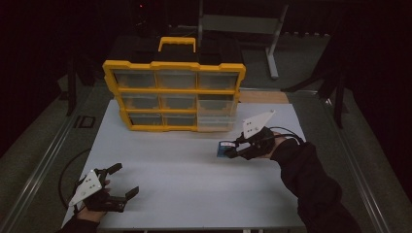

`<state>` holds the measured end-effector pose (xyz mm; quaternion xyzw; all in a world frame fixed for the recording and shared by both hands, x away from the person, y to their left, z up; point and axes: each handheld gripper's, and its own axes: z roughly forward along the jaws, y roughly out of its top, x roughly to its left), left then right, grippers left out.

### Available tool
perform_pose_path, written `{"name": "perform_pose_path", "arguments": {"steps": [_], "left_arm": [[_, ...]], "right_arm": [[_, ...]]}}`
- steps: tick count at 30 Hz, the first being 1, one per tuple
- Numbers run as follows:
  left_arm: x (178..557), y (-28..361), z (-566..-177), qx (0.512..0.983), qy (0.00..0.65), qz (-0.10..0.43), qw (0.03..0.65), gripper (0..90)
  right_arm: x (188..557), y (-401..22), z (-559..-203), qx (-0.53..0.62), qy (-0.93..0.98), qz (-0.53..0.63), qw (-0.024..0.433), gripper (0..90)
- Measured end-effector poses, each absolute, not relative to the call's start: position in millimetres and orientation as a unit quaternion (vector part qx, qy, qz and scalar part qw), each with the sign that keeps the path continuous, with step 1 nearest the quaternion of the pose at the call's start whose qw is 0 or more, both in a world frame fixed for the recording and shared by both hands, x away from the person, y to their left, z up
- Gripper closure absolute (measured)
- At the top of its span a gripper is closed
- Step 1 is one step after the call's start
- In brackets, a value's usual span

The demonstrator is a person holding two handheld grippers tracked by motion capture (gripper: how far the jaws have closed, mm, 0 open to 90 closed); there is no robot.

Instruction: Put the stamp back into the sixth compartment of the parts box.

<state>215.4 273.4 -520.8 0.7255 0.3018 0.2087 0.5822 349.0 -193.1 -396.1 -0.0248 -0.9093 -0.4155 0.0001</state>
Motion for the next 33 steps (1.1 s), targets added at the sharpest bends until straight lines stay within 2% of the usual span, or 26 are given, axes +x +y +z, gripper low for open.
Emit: {"name": "perform_pose_path", "arguments": {"steps": [14,29,33], "left_arm": [[215.6,273.6,-521.0,0.727,0.301,0.209,0.581,0.3],[215.8,273.7,-521.2,0.727,0.301,0.208,0.582,0.3],[215.7,273.8,-521.0,0.724,0.302,0.208,0.584,0.3]], "right_arm": [[356.1,-188.5,-366.4,-0.025,-0.907,-0.421,-0.019,69.7],[368.2,-189.4,-336.1,-0.031,-0.894,-0.447,-0.014,69.7],[371.6,-191.7,-326.7,-0.034,-0.894,-0.447,-0.028,69.7]]}}
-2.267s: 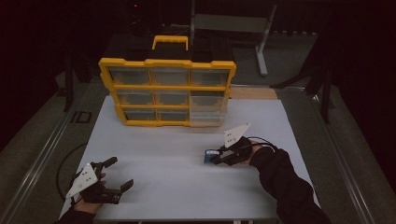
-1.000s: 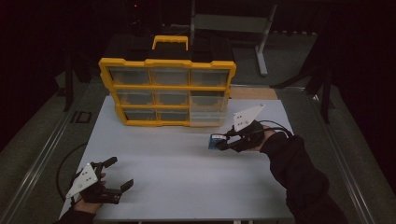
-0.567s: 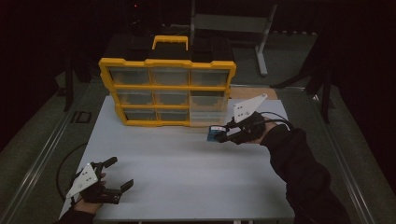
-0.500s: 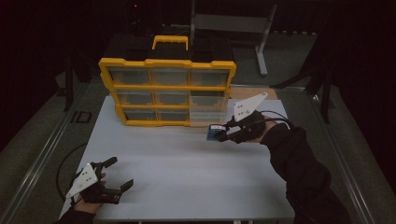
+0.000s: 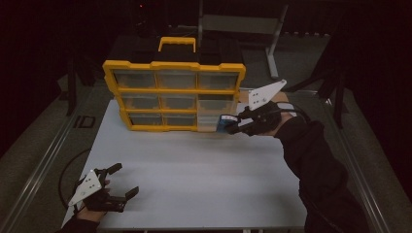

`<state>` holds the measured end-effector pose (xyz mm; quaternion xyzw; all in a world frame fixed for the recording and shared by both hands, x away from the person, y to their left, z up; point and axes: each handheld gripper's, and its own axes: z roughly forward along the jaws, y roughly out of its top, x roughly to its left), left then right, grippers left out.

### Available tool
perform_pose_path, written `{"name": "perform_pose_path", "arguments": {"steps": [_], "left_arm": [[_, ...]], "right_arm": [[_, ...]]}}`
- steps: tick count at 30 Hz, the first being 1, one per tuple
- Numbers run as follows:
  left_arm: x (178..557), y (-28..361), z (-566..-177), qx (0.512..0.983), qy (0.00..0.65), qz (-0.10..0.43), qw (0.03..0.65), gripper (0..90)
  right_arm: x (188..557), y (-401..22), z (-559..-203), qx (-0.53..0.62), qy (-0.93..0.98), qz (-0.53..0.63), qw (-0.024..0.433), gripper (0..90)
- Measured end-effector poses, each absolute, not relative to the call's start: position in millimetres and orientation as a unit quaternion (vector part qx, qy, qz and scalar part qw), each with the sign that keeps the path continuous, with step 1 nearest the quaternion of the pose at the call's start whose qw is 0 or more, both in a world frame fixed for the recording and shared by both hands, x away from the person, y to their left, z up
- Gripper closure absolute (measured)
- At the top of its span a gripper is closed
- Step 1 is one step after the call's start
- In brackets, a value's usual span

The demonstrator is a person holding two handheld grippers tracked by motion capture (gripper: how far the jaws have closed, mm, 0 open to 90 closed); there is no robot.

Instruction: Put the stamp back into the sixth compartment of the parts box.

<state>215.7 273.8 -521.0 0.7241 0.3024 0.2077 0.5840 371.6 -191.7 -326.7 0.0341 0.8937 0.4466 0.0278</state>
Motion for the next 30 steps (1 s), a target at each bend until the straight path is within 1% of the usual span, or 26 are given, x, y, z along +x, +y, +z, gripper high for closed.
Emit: {"name": "perform_pose_path", "arguments": {"steps": [4,7,9,11,15,17,21,30], "left_arm": [[215.7,273.6,-521.1,0.726,0.301,0.208,0.583,0.2],[215.8,273.7,-521.1,0.725,0.302,0.207,0.583,0.3],[215.8,273.8,-521.1,0.725,0.302,0.207,0.583,0.3],[215.8,274.2,-521.0,0.724,0.303,0.207,0.585,0.3],[215.8,274.3,-521.0,0.723,0.303,0.207,0.585,0.3],[215.7,274.5,-520.8,0.723,0.303,0.206,0.586,0.3],[215.8,274.6,-520.9,0.722,0.304,0.205,0.587,0.3],[215.7,275.1,-520.7,0.721,0.304,0.205,0.588,0.3]], "right_arm": [[376.0,-193.5,-317.8,0.04,0.892,0.45,0.036,69.7],[383.4,-195.2,-306.4,0.053,0.888,0.454,0.05,69.7],[383.4,-195.2,-306.4,0.053,0.888,0.454,0.05,69.7],[389.6,-196.0,-298.2,0.06,0.883,0.461,0.061,69.7],[393.7,-195.2,-294.3,0.069,0.881,0.462,0.07,69.7],[398.3,-193.9,-290.8,0.081,0.877,0.466,0.086,69.7],[404.1,-193.3,-286.3,0.096,0.871,0.472,0.102,69.7],[414.0,-183.2,-279.1,0.106,0.871,0.47,0.099,69.7]]}}
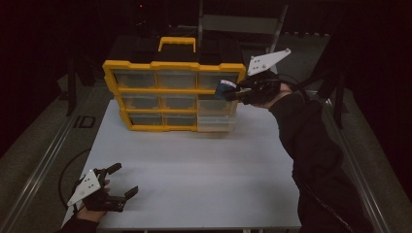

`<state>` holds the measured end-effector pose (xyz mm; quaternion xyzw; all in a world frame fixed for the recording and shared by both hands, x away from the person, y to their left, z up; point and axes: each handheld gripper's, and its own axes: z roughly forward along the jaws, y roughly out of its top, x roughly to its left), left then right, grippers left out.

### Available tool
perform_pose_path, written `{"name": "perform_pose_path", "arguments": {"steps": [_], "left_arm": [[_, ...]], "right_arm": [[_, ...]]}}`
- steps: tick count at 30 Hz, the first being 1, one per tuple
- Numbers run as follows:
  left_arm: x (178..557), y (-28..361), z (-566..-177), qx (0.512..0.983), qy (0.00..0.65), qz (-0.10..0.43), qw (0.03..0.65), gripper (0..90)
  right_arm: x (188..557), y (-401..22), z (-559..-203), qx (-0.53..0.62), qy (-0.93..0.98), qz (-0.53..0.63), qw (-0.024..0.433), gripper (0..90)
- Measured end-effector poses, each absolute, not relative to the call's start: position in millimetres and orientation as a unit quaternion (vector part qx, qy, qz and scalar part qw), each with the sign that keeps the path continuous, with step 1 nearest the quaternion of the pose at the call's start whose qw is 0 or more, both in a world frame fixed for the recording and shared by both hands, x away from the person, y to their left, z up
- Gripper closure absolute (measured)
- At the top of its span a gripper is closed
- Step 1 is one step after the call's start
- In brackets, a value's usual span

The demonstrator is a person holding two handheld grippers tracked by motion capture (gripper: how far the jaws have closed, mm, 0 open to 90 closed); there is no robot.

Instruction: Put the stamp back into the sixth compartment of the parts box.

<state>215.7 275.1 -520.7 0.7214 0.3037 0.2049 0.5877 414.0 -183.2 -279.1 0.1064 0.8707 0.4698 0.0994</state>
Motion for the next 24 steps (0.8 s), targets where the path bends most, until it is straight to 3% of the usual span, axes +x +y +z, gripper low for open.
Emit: {"name": "perform_pose_path", "arguments": {"steps": [24], "left_arm": [[215.6,275.5,-521.0,0.723,0.302,0.203,0.587,0.2]], "right_arm": [[441.7,-164.1,-320.9,0.156,0.882,0.44,0.068,69.7]]}}
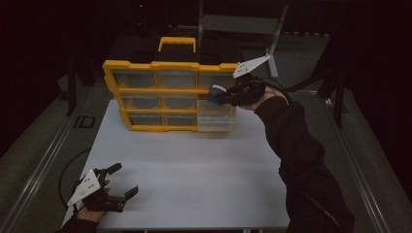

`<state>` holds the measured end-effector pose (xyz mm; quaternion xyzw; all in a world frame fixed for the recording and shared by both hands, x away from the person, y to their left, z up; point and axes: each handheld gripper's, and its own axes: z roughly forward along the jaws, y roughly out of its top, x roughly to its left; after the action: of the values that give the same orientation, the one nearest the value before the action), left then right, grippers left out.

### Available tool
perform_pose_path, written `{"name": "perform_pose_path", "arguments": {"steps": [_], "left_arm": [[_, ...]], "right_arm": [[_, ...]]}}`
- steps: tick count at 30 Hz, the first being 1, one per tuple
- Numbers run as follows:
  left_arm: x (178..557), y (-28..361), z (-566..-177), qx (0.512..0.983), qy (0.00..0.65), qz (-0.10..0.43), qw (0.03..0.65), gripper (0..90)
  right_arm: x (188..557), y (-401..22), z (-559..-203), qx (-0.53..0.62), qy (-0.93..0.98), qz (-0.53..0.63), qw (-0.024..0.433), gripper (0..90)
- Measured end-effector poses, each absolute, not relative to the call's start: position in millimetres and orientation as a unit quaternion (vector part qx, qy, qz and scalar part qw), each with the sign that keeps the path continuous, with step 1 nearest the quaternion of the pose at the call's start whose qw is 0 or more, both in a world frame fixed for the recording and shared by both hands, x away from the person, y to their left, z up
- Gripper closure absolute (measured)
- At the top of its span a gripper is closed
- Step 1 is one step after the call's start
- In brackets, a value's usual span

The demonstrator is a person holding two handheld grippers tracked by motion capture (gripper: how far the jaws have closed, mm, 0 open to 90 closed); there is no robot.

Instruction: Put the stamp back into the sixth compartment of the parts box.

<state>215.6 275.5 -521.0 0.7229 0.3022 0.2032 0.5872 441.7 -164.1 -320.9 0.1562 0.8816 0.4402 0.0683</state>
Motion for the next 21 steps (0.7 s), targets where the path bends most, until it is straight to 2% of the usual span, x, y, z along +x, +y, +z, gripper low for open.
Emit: {"name": "perform_pose_path", "arguments": {"steps": [21], "left_arm": [[216.2,275.9,-521.8,0.721,0.305,0.2,0.589,0.2]], "right_arm": [[448.0,-149.1,-348.1,0.15,0.903,0.401,0.044,69.5]]}}
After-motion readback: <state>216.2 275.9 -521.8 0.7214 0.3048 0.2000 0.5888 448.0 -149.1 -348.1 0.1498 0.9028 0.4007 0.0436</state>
